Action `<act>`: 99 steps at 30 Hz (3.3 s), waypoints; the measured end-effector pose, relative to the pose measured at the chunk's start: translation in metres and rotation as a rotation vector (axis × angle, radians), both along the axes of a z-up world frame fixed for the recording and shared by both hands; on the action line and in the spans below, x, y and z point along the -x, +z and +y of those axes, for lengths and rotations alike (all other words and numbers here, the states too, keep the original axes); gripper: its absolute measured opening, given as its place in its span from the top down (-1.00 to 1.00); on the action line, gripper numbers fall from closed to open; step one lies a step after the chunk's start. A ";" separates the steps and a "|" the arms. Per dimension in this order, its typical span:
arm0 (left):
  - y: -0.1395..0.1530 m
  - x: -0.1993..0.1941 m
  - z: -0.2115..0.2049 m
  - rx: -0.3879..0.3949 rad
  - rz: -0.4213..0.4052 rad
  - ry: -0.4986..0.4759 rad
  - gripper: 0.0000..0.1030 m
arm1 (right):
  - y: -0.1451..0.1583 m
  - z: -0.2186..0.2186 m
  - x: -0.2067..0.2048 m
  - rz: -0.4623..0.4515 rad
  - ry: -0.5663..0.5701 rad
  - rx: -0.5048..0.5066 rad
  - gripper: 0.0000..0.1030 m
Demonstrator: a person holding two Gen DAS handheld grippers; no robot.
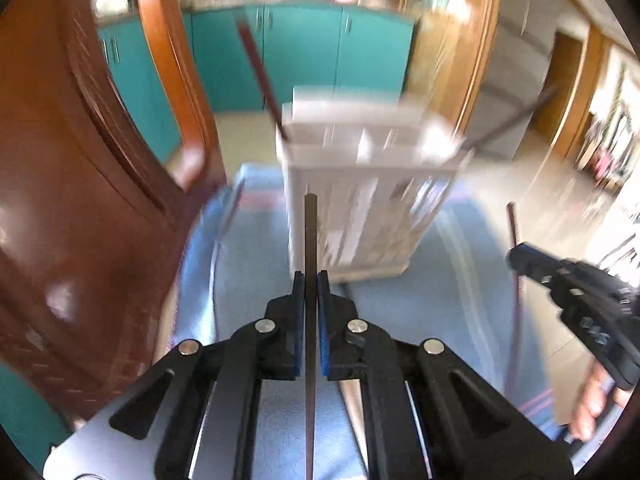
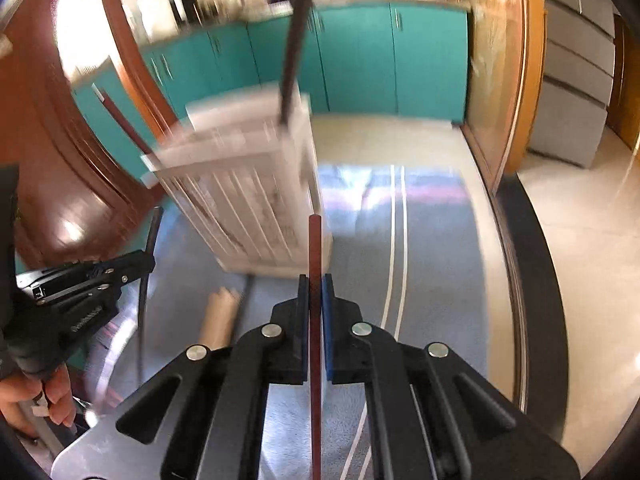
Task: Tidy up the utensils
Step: 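Lift both chopsticks over the white basket and open both tools to release them, then move both tools back down toward the light wooden chopsticks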
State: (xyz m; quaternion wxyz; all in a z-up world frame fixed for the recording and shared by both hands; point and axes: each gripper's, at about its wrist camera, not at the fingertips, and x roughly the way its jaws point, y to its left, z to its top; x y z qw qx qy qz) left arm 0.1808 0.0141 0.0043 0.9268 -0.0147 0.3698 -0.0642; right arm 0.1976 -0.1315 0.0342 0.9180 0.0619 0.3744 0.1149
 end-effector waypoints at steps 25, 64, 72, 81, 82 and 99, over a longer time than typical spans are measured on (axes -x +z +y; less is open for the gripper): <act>0.087 -0.054 0.014 0.130 -0.360 0.138 0.87 | 0.173 -0.029 0.037 -0.530 -0.135 -0.329 0.87; 0.028 0.001 0.043 0.045 -0.267 0.131 0.13 | 0.082 0.023 0.038 -0.447 -0.014 -0.043 0.33; 0.021 0.002 0.046 0.032 -0.245 0.149 0.06 | -0.056 0.053 -0.030 0.189 0.103 -0.014 0.33; 0.017 -0.003 0.046 0.036 -0.212 0.153 0.00 | -0.094 0.090 -0.035 0.298 0.155 0.055 0.33; 0.016 -0.004 0.048 0.037 -0.208 0.152 -0.02 | -0.097 0.094 -0.035 0.302 0.156 0.069 0.32; -0.043 -0.035 0.033 -0.004 0.113 0.080 -0.17 | -0.100 0.046 -0.044 0.409 0.029 0.009 0.62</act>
